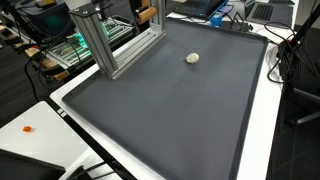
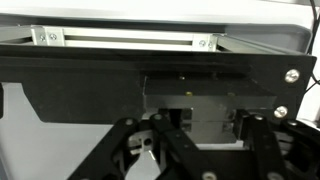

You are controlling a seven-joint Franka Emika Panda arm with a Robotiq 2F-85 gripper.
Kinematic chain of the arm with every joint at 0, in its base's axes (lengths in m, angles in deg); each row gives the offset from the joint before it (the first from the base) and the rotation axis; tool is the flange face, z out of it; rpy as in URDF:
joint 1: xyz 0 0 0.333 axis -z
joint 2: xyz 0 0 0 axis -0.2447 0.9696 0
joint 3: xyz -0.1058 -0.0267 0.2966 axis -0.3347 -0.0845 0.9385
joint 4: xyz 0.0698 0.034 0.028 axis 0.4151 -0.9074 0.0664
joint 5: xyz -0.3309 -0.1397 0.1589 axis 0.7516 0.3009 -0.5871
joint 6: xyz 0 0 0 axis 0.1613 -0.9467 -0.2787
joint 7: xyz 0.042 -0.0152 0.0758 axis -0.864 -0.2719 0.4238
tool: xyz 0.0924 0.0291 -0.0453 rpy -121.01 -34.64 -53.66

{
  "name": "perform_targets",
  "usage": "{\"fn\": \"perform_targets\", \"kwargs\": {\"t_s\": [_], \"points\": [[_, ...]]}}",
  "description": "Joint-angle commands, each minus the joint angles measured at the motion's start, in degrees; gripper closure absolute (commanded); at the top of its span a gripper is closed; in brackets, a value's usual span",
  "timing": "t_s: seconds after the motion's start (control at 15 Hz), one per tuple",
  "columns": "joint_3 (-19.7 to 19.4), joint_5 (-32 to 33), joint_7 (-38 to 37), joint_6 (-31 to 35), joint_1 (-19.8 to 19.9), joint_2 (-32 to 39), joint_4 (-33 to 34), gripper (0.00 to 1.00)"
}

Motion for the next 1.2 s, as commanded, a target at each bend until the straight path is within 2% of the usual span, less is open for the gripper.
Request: {"fn": "perform_targets", "kwargs": {"t_s": [0.0,0.13,1.13], "points": [[-0.3,-0.7,-1.1,0.0,-0.9,0.0,-0.5,0.72],[-0.3,-0.9,-1.3,-0.2,-0.9,0.0,-0.4,0.78],[-0.8,0.6,0.2,1.5,-0.5,0.5,2.4,0.78]]}}
